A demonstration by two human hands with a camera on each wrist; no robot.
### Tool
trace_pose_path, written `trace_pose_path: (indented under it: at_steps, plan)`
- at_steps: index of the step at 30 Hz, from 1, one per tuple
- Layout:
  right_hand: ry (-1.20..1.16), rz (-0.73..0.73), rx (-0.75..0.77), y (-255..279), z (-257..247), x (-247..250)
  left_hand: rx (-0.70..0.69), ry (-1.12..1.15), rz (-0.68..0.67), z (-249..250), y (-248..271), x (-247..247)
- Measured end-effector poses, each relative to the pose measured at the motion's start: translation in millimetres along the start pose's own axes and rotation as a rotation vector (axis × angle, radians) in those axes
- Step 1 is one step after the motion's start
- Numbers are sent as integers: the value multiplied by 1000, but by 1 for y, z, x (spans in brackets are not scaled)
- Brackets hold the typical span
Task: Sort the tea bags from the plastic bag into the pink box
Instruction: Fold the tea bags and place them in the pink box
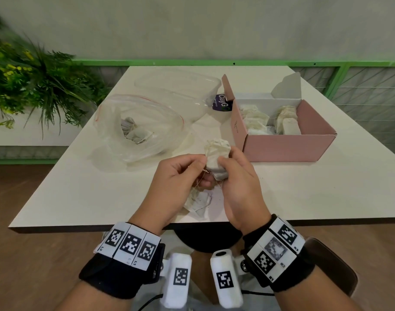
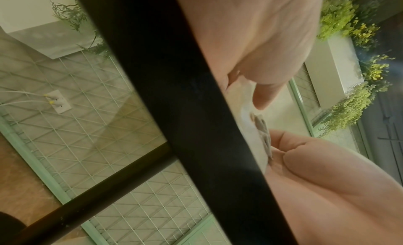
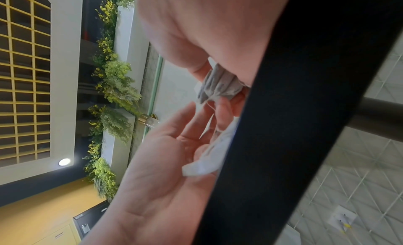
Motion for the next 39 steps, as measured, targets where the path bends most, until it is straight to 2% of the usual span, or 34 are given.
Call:
trace_pose_path:
  at_steps: [7,12,16,22,26,35,39]
  plan:
    - [71,9,22,-1,4,-1,-6,-19,-61,3,1,-7]
    - [147,31,99,0,2,0,-18,-49,-60,4,2,-8]
    - [114,-5,140,4,-5,-1,-20,-8,-34,2,0,-4]
    - [110,-67,119,5,-4,-5,22,107,41,-5,-2,6]
    - [119,-21,124,3,-2,1,43,180,66,-8,-3,10]
    - [179,-32,125,3,1,-2,-12,127,77,-3,-3,9]
    - [114,-50,144,5,-5,-1,-26,96,14,-1,-1,2]
Point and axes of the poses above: each hand's wrist, its own y-axis away from the middle knuckle, its own x-axis out of the back of the hand, z = x × y, the point moved 10 cm from there along -y, towards the middle knuckle, and after that the axes turned 14 degrees about -y, right-handed, at the moved point
